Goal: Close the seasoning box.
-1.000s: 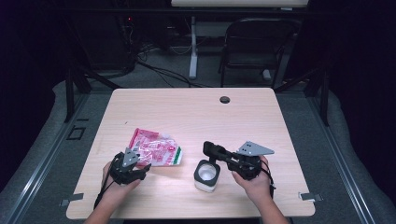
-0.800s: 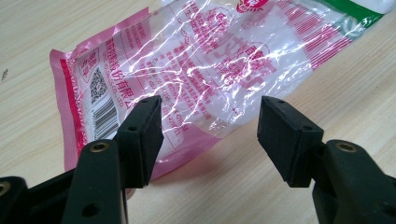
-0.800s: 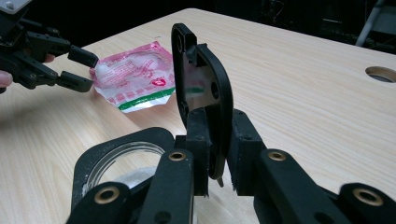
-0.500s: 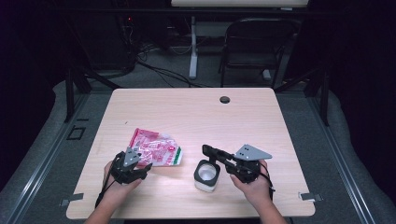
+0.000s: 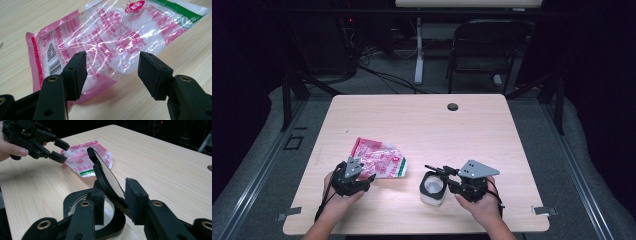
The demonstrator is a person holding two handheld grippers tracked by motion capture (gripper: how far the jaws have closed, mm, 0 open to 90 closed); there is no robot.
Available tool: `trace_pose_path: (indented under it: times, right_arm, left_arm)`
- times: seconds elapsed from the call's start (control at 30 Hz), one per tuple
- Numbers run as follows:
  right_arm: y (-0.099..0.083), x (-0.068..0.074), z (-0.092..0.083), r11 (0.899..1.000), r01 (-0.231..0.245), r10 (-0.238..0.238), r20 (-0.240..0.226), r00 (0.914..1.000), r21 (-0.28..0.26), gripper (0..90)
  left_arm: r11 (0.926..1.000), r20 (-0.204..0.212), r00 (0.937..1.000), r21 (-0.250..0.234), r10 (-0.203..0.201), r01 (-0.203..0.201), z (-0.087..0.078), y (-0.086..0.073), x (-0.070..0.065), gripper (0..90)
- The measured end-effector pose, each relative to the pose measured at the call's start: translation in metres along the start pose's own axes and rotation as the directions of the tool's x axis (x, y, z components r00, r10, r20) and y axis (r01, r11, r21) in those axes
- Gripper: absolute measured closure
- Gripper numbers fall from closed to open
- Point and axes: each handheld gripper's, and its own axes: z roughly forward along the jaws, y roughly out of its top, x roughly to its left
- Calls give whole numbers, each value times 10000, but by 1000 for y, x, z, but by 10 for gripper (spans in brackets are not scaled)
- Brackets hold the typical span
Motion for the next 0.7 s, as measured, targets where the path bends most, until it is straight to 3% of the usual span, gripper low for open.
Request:
trace_pose_path:
  times: [0.4, 0.7]
  right_arm:
    - [0, 7, -2, 9999, 119, -123, -254, 9996, -121, 588]
    - [-2, 19, 1, 9960, 852, -847, -172, 9963, 260, 537]
  left_arm:
    - [10000, 106, 9999, -17, 73, -73, 4, 4, -2, 406]
    - [9999, 134, 9999, -79, 86, -85, 6, 5, -2, 406]
